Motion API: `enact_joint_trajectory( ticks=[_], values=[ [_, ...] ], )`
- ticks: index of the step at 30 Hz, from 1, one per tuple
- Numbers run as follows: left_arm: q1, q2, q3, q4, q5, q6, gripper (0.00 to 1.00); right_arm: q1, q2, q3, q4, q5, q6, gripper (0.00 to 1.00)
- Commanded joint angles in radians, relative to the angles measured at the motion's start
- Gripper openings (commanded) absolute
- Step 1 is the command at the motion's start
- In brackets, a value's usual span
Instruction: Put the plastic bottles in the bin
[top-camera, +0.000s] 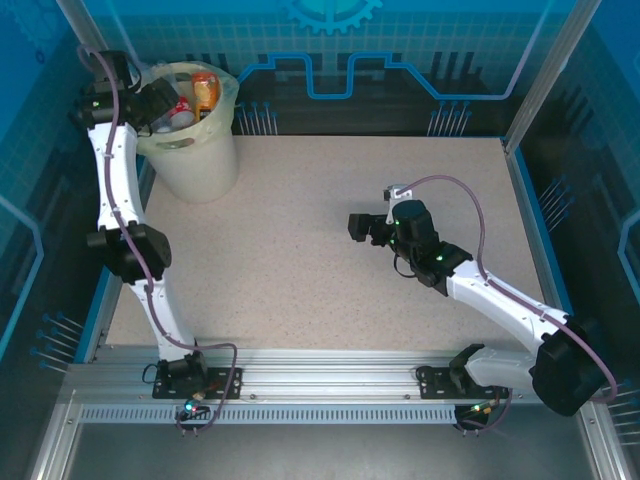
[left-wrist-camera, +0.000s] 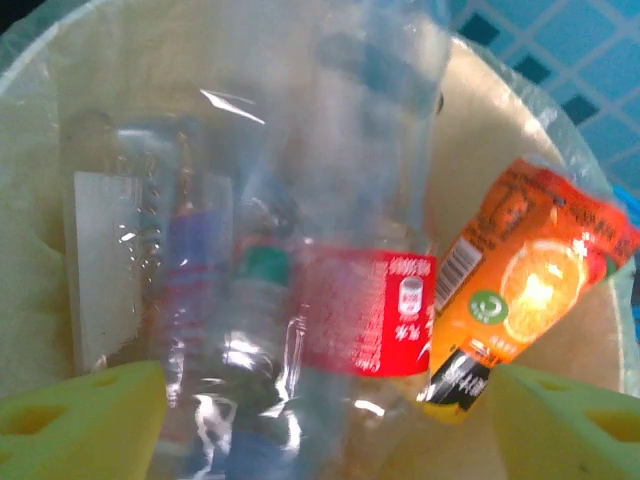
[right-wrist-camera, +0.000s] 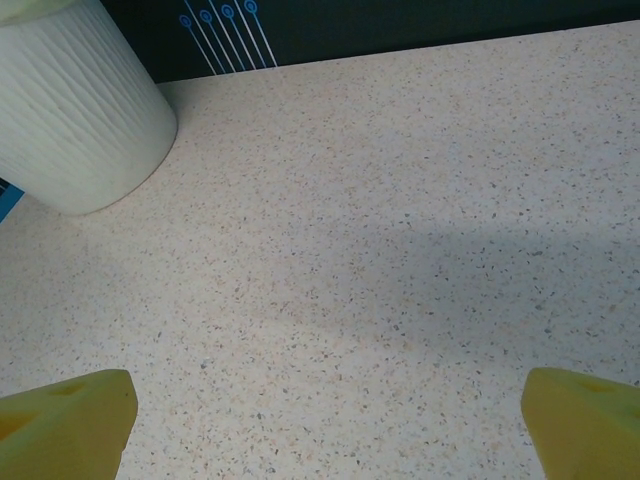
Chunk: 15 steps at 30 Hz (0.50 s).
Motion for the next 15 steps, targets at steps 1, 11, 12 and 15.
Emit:
enact_joint_trajectory(
  ticks=[1, 11, 12, 15],
  values=[
    [0.0, -0.046, 0.045, -0.042, 0.031, -0.018, 0.93, -0.012, -0.023, 0.019, -0.016, 0.029, -0.008, 1.0],
    [-0.001, -0.37, -0.314, 0.159, 0.072, -0.116, 0.99, -0.027, -0.074, 0.025, -0.083, 0.115, -0.03, 1.0],
    [-0.001, -0.429, -0.402, 0.218, 0.084, -0.136, 0.99, -0.038, -0.086, 0.025, -0.099, 0.126, -0.032, 1.0],
    [-0.001, -0.608, -0.649, 0.398, 0.097, -0.187, 0.99, -0.076, -0.123, 0.023, -0.149, 0.144, -0.035, 1.0]
  ],
)
